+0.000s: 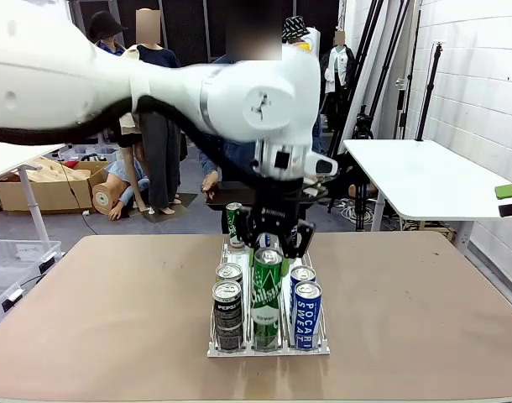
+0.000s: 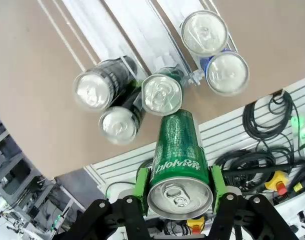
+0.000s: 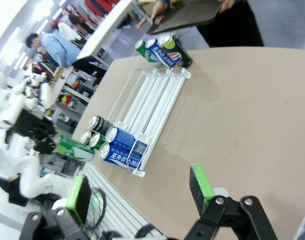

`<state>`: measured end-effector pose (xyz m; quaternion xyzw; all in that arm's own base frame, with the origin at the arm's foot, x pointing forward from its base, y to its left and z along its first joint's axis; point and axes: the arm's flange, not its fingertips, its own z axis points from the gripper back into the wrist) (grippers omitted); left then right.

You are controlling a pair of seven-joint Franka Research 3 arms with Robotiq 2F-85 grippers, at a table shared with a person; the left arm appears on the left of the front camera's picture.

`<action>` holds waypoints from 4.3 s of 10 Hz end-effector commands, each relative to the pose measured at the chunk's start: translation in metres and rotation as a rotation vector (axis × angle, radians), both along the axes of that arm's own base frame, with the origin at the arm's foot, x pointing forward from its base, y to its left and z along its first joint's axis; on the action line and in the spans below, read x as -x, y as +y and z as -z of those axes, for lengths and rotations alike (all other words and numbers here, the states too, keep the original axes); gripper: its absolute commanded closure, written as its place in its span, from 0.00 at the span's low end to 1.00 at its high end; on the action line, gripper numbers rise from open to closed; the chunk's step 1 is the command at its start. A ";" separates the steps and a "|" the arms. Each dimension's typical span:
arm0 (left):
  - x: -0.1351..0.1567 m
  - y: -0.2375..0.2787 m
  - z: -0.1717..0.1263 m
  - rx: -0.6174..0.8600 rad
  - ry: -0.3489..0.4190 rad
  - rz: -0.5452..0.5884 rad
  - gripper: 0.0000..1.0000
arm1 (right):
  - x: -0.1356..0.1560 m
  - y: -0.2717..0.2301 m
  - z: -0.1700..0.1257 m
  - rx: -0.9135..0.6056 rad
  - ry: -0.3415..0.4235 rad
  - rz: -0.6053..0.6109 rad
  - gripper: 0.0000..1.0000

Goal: Retrieve and hand over the desired beverage to the person.
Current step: Pick up a can of the same type that the person held from the Automatic Can Dispenser, then place the picked can on the Handle tray extended by the person.

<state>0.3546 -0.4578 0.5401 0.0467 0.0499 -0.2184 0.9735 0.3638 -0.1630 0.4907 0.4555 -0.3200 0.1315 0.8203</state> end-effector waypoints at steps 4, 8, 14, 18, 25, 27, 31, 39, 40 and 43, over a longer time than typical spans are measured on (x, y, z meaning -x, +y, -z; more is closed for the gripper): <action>0.031 0.043 -0.081 0.007 -0.127 -0.033 1.00 | 0.000 0.000 -0.001 -0.008 0.000 0.000 0.00; 0.036 0.113 -0.098 -0.011 -0.209 -0.079 1.00 | 0.000 0.000 -0.001 -0.008 0.000 0.000 0.00; 0.025 0.215 -0.109 0.042 -0.167 -0.266 1.00 | 0.000 0.000 -0.001 -0.008 0.000 0.000 0.00; 0.036 0.251 -0.118 0.118 -0.111 -0.338 1.00 | 0.000 0.000 -0.001 -0.008 0.000 0.000 0.00; 0.030 0.246 -0.120 0.101 -0.111 -0.355 1.00 | 0.000 0.000 -0.001 -0.008 0.000 0.000 0.00; 0.030 0.246 -0.120 0.101 -0.111 -0.355 1.00 | 0.000 0.000 -0.001 -0.008 0.000 0.000 0.00; 0.030 0.246 -0.120 0.101 -0.111 -0.355 1.00 | 0.000 0.000 -0.001 -0.008 0.000 0.000 0.00; 0.030 0.246 -0.120 0.101 -0.111 -0.355 1.00 | 0.000 0.000 -0.001 -0.008 0.000 0.000 0.00; 0.030 0.246 -0.120 0.101 -0.111 -0.355 1.00 | 0.000 0.000 -0.001 -0.008 0.000 0.000 0.00; 0.030 0.246 -0.120 0.101 -0.111 -0.355 1.00 | 0.000 0.000 -0.001 -0.008 0.000 0.000 0.00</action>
